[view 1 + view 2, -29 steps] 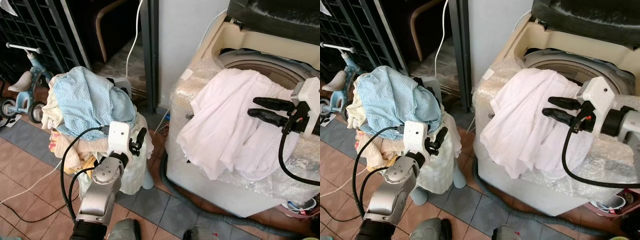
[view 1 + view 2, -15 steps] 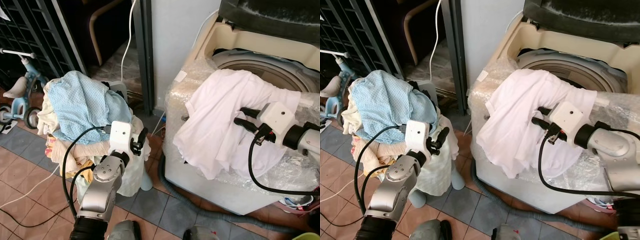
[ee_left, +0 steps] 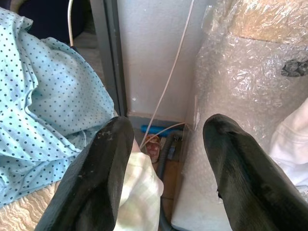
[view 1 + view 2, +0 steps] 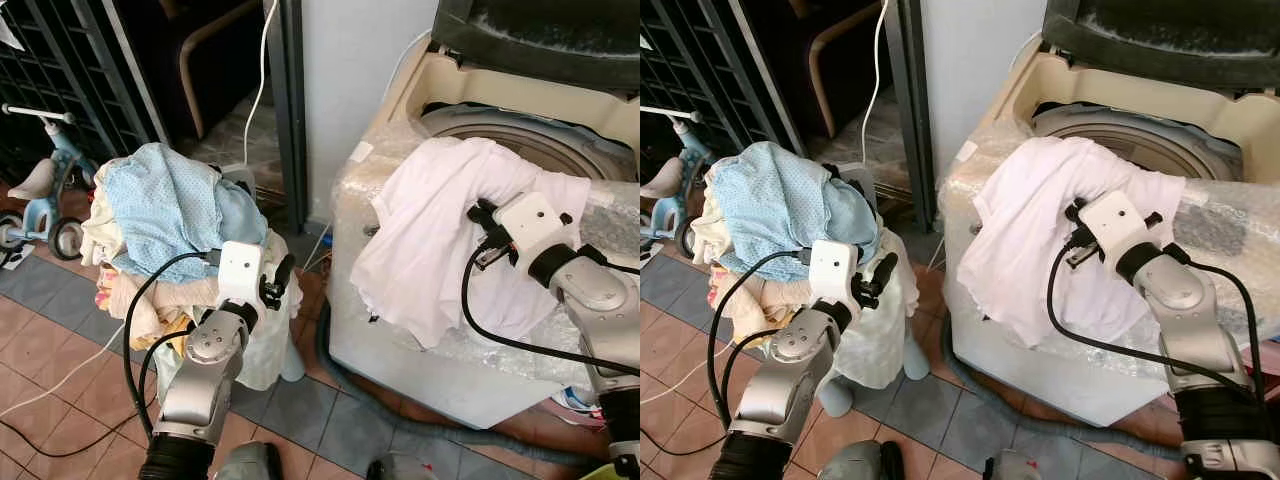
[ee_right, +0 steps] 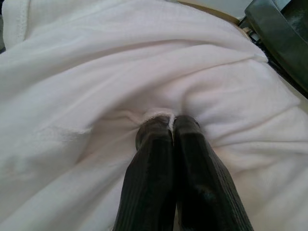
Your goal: Clothes washing
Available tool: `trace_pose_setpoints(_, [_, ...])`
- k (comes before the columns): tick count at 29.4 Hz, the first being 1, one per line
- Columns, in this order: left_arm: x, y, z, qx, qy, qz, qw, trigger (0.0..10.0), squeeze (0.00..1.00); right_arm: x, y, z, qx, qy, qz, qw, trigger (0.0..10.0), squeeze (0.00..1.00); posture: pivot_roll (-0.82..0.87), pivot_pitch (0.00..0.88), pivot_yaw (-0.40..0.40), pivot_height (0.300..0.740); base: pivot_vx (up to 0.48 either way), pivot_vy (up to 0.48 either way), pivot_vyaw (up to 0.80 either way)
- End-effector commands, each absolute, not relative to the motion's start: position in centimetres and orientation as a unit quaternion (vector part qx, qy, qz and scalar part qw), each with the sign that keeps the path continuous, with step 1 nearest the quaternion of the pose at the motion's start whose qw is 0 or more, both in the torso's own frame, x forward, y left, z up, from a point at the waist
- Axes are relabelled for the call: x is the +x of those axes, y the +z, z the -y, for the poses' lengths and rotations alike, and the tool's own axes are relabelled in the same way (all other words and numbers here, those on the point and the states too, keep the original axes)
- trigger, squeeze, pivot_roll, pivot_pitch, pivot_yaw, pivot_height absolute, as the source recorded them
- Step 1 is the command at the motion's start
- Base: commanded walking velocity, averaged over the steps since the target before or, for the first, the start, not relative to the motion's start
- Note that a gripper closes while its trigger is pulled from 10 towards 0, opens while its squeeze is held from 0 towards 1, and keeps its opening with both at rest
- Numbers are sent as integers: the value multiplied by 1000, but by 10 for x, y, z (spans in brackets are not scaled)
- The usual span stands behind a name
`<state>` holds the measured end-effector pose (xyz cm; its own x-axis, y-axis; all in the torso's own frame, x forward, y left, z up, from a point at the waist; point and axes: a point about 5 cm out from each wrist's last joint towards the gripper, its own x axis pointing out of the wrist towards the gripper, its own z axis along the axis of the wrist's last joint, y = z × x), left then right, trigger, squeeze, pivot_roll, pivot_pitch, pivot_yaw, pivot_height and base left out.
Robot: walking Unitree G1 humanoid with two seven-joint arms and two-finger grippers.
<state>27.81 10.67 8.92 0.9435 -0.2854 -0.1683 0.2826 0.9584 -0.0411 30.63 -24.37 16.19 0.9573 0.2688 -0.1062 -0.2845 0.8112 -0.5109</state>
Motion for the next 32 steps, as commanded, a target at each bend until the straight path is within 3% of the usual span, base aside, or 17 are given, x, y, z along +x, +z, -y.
trace_pose_setpoints(1, [278,88,-106,-4,-141,-88,986,10000,0,310,173,257,-232,78,-2,969,0,0,-122,62,47,740,0,0,0])
trace_pose_setpoints(9, [279,88,-105,-4,-142,-87,986,10000,0,330,204,258,-215,60,38,974,0,0,-124,63,46,740,0,0,0])
trace_pose_setpoints(18, [281,88,-101,-9,-140,-84,987,10000,0,382,352,274,-247,-56,194,948,0,0,-121,54,36,740,0,0,0])
trace_pose_setpoints(22, [282,89,-102,-8,-133,-81,988,10000,0,385,384,270,-293,-101,223,924,0,0,-109,46,26,740,0,0,0])
trace_pose_setpoints(25, [282,89,-102,-8,-131,-80,988,10000,0,387,386,269,-303,-109,215,922,0,0,-103,45,20,740,0,0,0])
trace_pose_setpoints(26, [282,89,-103,-8,-127,-80,989,10000,0,389,385,268,-305,-97,206,925,10000,1000,-101,45,17,740,0,0,0])
trace_pose_setpoints(32, [281,88,-104,-10,-120,-82,989,10000,0,396,363,266,-328,-76,160,928,10000,1000,-100,45,14,740,0,0,0])
